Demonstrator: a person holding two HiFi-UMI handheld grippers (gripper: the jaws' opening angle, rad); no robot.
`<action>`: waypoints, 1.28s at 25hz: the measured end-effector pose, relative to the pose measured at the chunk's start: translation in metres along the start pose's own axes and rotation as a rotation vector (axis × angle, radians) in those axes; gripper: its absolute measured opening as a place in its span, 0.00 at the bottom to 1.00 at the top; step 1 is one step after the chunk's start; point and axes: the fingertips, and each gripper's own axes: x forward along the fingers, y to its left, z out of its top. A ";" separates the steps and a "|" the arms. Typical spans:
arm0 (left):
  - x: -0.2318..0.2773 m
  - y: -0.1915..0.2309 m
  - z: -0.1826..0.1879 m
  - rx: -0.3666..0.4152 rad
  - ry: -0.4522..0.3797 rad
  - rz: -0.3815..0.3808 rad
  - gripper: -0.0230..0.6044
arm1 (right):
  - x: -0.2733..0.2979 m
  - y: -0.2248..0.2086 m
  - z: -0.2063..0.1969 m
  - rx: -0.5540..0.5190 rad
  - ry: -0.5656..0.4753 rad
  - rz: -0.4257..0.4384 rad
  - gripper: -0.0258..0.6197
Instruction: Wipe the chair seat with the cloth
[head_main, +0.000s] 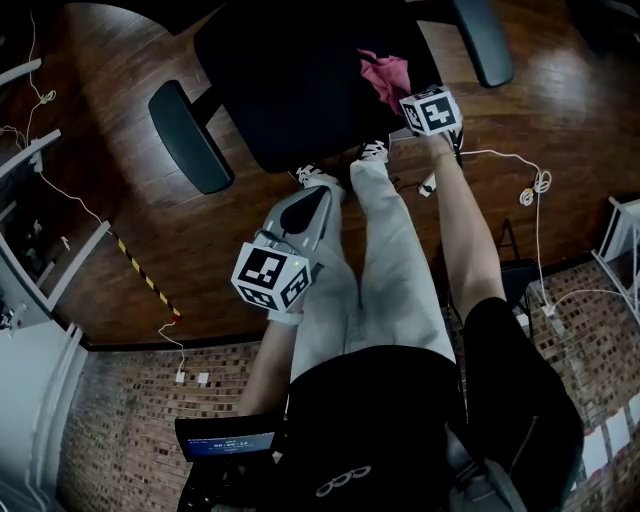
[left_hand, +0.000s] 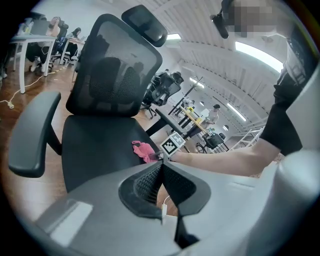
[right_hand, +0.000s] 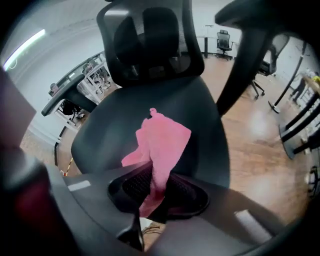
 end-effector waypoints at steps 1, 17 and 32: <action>0.003 -0.004 0.001 0.001 0.000 -0.002 0.02 | -0.007 -0.013 -0.003 0.013 -0.006 -0.022 0.14; -0.009 -0.015 -0.021 -0.023 -0.006 0.009 0.02 | -0.031 -0.021 -0.033 -0.107 0.049 -0.313 0.14; -0.053 -0.001 -0.051 -0.010 -0.021 0.063 0.02 | 0.048 0.263 -0.008 -0.284 0.041 0.196 0.14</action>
